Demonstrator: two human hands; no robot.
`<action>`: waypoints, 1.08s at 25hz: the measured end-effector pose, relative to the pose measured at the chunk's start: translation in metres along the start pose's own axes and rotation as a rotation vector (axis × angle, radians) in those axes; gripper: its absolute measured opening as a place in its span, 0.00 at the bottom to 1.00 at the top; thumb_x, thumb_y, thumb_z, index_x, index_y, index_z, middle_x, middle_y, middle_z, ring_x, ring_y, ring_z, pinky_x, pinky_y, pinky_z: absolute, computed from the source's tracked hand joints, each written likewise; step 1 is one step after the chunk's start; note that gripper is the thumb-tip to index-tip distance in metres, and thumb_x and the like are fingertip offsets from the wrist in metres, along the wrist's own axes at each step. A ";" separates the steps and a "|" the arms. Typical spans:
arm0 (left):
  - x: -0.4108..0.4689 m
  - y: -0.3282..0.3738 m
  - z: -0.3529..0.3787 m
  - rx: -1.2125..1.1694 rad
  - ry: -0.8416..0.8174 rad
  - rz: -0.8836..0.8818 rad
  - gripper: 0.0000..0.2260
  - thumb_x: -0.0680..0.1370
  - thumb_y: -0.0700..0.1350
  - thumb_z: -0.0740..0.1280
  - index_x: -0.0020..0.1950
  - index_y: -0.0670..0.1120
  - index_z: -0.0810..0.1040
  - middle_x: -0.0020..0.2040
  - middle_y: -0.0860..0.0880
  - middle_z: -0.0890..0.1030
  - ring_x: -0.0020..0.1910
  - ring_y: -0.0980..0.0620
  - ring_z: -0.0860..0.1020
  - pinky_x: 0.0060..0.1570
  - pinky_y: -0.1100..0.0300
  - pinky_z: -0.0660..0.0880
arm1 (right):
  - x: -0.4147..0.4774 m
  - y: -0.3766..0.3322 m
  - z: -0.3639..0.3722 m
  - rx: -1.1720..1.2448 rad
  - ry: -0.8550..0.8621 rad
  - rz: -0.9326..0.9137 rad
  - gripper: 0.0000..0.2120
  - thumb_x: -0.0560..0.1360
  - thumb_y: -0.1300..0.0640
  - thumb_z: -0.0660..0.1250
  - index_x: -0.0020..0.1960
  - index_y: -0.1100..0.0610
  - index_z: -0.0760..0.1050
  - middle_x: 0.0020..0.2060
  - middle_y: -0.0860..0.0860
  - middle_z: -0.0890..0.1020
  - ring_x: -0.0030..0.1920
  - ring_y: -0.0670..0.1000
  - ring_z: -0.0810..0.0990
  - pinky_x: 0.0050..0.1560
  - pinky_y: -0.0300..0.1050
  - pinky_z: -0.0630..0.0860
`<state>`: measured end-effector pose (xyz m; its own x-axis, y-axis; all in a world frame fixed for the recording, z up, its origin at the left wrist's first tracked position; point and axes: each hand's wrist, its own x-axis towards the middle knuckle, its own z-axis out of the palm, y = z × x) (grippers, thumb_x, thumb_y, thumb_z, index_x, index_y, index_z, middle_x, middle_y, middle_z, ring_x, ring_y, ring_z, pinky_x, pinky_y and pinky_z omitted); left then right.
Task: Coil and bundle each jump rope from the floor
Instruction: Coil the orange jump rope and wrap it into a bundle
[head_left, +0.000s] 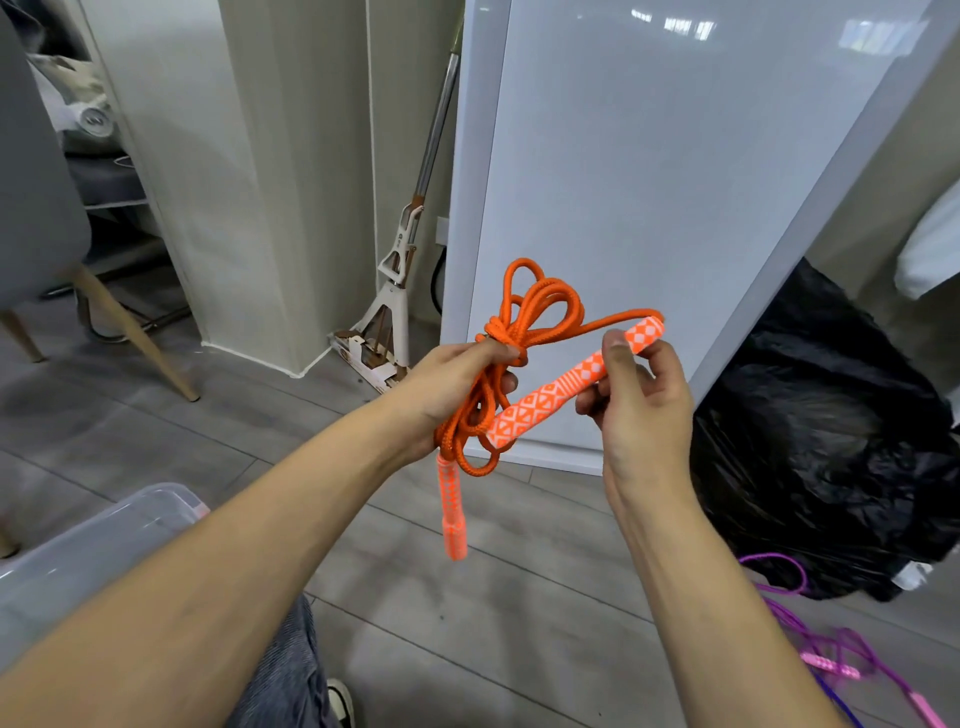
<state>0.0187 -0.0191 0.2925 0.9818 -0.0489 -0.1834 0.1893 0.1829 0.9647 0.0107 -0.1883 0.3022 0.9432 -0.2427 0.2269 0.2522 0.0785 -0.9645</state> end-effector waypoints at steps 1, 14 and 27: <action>0.001 0.000 0.000 0.037 0.010 0.014 0.11 0.79 0.48 0.65 0.54 0.43 0.83 0.35 0.49 0.80 0.31 0.53 0.74 0.34 0.58 0.71 | -0.002 0.002 0.002 -0.015 0.035 -0.016 0.08 0.81 0.51 0.66 0.48 0.56 0.75 0.28 0.51 0.75 0.29 0.50 0.77 0.40 0.51 0.76; 0.004 0.000 -0.006 -0.095 0.109 0.087 0.06 0.79 0.44 0.66 0.48 0.41 0.80 0.36 0.47 0.80 0.31 0.49 0.77 0.30 0.60 0.73 | -0.018 0.002 0.015 -0.232 0.000 -0.029 0.10 0.81 0.51 0.64 0.49 0.57 0.72 0.30 0.54 0.83 0.30 0.50 0.85 0.42 0.57 0.83; -0.001 0.004 0.000 0.161 0.078 0.133 0.09 0.79 0.47 0.65 0.50 0.42 0.80 0.36 0.46 0.82 0.27 0.50 0.74 0.30 0.57 0.73 | -0.012 0.005 0.012 -0.119 0.104 0.013 0.07 0.82 0.52 0.62 0.52 0.56 0.71 0.38 0.61 0.82 0.30 0.54 0.84 0.37 0.52 0.83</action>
<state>0.0179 -0.0186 0.2962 0.9973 0.0421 -0.0609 0.0599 0.0229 0.9979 0.0035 -0.1737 0.2965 0.9172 -0.3419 0.2046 0.2065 -0.0311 -0.9779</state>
